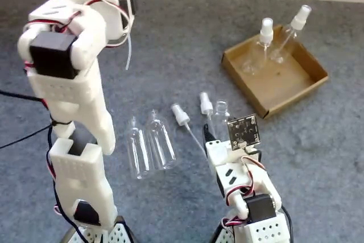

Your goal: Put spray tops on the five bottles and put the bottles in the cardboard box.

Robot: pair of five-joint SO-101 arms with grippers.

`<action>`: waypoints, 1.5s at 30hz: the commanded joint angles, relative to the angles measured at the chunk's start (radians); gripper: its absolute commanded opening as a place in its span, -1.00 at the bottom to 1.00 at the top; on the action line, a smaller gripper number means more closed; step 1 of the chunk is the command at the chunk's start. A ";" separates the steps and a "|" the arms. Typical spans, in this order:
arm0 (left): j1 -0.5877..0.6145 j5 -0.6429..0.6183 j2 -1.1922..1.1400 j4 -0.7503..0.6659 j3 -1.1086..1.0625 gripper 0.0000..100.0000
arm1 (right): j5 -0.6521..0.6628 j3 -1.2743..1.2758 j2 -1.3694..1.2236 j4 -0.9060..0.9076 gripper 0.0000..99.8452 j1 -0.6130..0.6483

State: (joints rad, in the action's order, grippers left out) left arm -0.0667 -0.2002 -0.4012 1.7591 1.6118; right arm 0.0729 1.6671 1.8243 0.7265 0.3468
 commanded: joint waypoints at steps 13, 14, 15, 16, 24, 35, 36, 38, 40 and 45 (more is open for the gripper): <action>0.108 0.115 0.507 0.003 -0.593 -0.95 | 0.008 0.081 0.015 -0.030 -0.82 0.012; 0.099 0.118 0.556 0.003 -0.654 -0.95 | 0.009 0.081 0.015 -0.030 -0.82 0.012; 0.082 0.120 0.601 0.002 -0.710 -0.95 | 0.009 0.081 0.015 -0.030 -0.82 0.012; 0.068 0.121 0.642 0.002 -0.762 -0.95 | 0.009 0.081 0.015 -0.030 -0.82 0.012; -0.002 0.121 0.898 -0.103 -1.122 -0.95 | 0.008 0.081 0.015 -0.030 -0.82 0.013; -0.004 0.121 1.218 -0.411 -1.644 -0.94 | 0.005 0.081 0.015 -0.030 -0.82 0.013; -0.004 0.121 1.250 -0.459 -1.699 -0.94 | 0.005 0.081 0.015 -0.030 -0.82 0.013; -0.004 0.121 1.308 -0.557 -1.811 -0.94 | 0.005 0.081 0.015 -0.030 -0.82 0.013; -0.004 0.118 1.363 -0.655 -1.920 -0.94 | 0.005 0.081 0.015 -0.031 -0.82 0.013; -0.005 0.115 1.475 -0.885 -2.144 -0.94 | 0.005 0.128 0.012 -0.128 -0.82 0.013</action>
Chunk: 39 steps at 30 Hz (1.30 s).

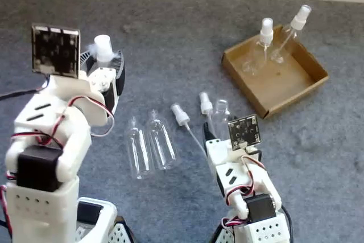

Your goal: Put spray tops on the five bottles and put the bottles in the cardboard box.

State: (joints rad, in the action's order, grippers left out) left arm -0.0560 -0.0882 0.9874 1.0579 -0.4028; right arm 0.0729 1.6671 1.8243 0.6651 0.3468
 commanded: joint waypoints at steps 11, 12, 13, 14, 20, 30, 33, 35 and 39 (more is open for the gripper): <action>-0.282 0.003 0.176 -0.531 -0.406 -0.95 | 0.006 0.168 0.013 -0.074 -0.82 0.114; -0.292 0.003 0.176 -0.574 -0.427 -0.95 | 0.009 0.168 0.013 -0.074 -0.82 0.140; -0.300 0.003 0.176 -0.617 -0.447 -0.95 | 0.009 0.168 0.013 -0.076 -0.82 0.165; -0.305 0.003 0.176 -0.663 -0.466 -0.95 | 0.011 0.168 0.013 -0.082 -0.82 0.186; -0.298 0.003 0.177 -0.763 -0.495 -0.95 | 0.011 0.168 0.013 -0.219 -0.82 0.255; -0.298 0.003 0.179 -0.853 -0.364 -0.95 | 0.006 0.168 0.010 -0.332 -0.82 0.311; -0.303 0.003 0.179 -0.901 -0.355 -0.95 | 0.005 0.168 0.012 -0.335 -0.82 0.311; -0.305 0.003 0.180 -0.910 -0.349 -0.95 | 0.005 0.168 0.012 -0.332 -0.82 0.311; -0.325 -0.008 0.255 -0.910 -0.349 -0.95 | 0.005 0.168 0.010 -0.332 -0.82 0.311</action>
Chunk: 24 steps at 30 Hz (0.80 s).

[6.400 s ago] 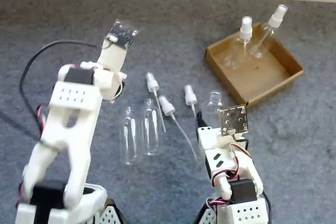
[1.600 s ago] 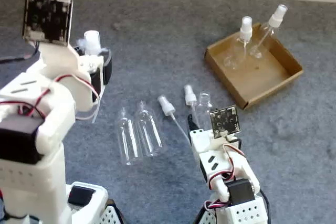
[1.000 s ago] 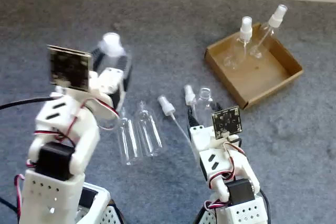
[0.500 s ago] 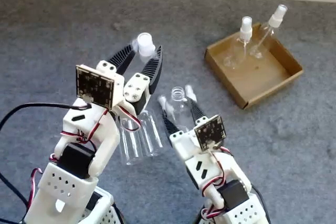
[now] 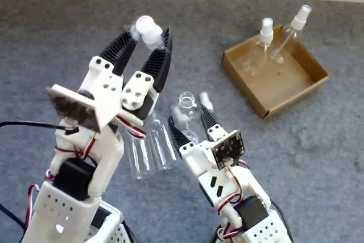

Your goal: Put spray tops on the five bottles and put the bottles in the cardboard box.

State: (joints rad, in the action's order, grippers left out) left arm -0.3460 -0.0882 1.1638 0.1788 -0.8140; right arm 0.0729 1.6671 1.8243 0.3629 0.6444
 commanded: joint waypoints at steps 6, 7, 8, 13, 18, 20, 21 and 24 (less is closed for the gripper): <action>-0.105 -0.121 0.200 0.051 0.079 -0.99 | 0.005 0.168 0.012 0.031 -0.82 0.012; -0.107 -0.124 0.197 0.066 0.088 -0.99 | 0.005 0.168 0.012 0.038 -0.82 0.012; -0.108 -0.124 0.197 0.084 0.096 -0.99 | 0.005 0.168 0.012 0.044 -0.82 0.012; -0.127 -0.124 0.202 0.176 0.099 -0.99 | 0.011 0.168 0.013 0.048 -0.82 0.008; -0.194 -0.121 0.202 0.258 0.099 -0.99 | 0.011 0.168 0.013 0.048 -0.82 0.007; -0.209 -0.120 0.202 0.273 0.099 -0.99 | 0.011 0.168 0.013 0.048 -0.82 0.007; -0.211 -0.120 0.200 0.282 0.099 -0.99 | 0.011 0.168 0.013 0.048 -0.82 0.007; -0.213 -0.120 0.197 0.292 0.096 -0.99 | 0.011 0.168 0.013 0.048 -0.82 0.007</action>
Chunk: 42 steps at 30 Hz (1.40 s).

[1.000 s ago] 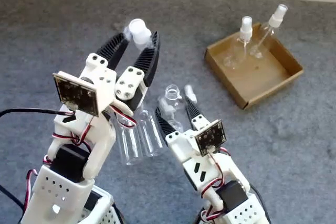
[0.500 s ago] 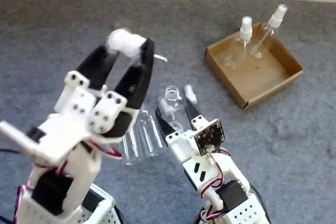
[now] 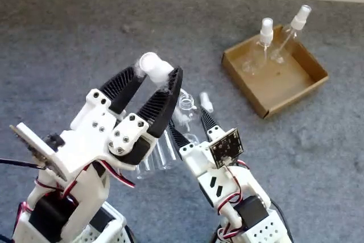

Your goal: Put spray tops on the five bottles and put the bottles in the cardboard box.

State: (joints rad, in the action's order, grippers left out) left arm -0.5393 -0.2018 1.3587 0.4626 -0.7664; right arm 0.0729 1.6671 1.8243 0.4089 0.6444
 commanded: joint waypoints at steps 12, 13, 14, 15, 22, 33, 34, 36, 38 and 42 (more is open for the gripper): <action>-0.013 -0.006 -0.004 0.018 0.044 -0.99 | 0.011 0.168 0.013 0.002 -0.82 0.007; -0.013 -0.006 -0.004 0.018 0.042 -0.99 | 0.011 0.168 0.013 0.002 -0.82 0.007; -0.013 -0.006 -0.004 0.015 0.035 -0.99 | 0.011 0.168 0.013 0.002 -0.82 0.007; -0.013 -0.005 -0.005 0.015 0.024 -0.99 | 0.011 0.168 0.013 0.002 -0.82 0.007; -0.012 -0.005 -0.005 0.014 -0.002 -0.99 | 0.011 0.168 0.013 0.004 -0.82 0.007; 0.081 -0.011 -0.186 -0.048 -0.005 -0.99 | 0.011 0.168 0.013 0.039 -0.82 0.007; 0.064 -0.011 -0.197 -0.048 -0.002 -0.99 | 0.011 0.168 0.013 0.041 -0.82 0.007; 0.038 -0.011 -0.191 -0.048 -0.001 -0.99 | 0.011 0.168 0.013 0.041 -0.82 0.007; 0.025 -0.011 -0.171 -0.049 -0.001 -0.99 | 0.011 0.168 0.013 0.041 -0.82 0.007; 0.031 -0.011 -0.111 -0.057 -0.001 -0.99 | 0.011 0.168 0.013 0.041 -0.82 0.007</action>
State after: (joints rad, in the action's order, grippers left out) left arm -0.4994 -0.2018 1.1930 0.4442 -0.7802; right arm 0.0729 1.6671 1.8243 0.4473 0.6444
